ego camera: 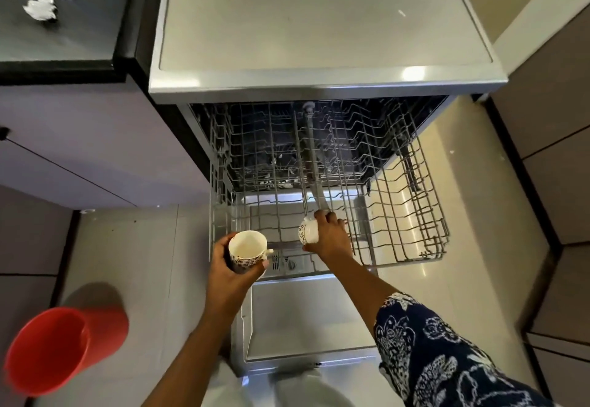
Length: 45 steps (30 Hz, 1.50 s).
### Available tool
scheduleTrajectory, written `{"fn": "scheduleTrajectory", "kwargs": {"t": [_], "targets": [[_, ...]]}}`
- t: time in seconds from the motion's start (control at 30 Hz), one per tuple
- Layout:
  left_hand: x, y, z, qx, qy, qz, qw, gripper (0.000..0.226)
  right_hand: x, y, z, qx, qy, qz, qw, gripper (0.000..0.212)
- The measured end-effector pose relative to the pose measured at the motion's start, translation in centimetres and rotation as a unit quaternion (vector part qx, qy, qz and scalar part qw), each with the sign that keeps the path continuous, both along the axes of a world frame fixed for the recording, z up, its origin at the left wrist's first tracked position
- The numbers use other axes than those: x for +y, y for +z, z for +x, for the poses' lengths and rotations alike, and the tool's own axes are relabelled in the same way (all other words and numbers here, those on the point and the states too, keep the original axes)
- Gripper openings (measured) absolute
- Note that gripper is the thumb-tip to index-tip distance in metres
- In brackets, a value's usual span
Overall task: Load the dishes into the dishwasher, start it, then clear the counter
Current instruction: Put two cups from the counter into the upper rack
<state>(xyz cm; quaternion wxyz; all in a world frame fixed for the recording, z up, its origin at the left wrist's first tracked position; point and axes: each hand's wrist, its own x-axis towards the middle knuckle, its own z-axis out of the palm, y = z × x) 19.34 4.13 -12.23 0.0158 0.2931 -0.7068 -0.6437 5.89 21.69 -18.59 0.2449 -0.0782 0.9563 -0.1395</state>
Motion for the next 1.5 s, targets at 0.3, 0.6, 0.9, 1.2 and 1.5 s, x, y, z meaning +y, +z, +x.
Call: {"fn": "scheduleTrajectory", "kwargs": {"t": [0.3,0.6,0.9,1.2,1.5], "targets": [[-0.3,0.4,-0.3,0.000,0.003,-0.001,1.000,0.071,0.4,-0.6,1.8,0.094,-0.039,-0.049,0.994,0.074],[-0.8,0.0,-0.6,0.000,0.011,0.011,1.000,0.072,-0.2,-0.9,0.9,0.037,-0.013,-0.024,0.999,0.075],[-0.7,-0.8,-1.4,0.002,0.003,0.020,1.000,0.072,0.1,-1.1,1.2,0.110,0.183,0.047,0.976,0.073],[-1.4,-1.2,-2.1,0.002,-0.003,0.008,1.000,0.071,0.9,-1.4,0.4,0.047,0.090,-0.040,0.994,0.083],[-1.3,-2.3,-2.5,0.002,-0.008,0.008,1.000,0.070,2.0,-0.7,0.1,-0.049,-0.109,-0.202,0.972,0.077]]}}
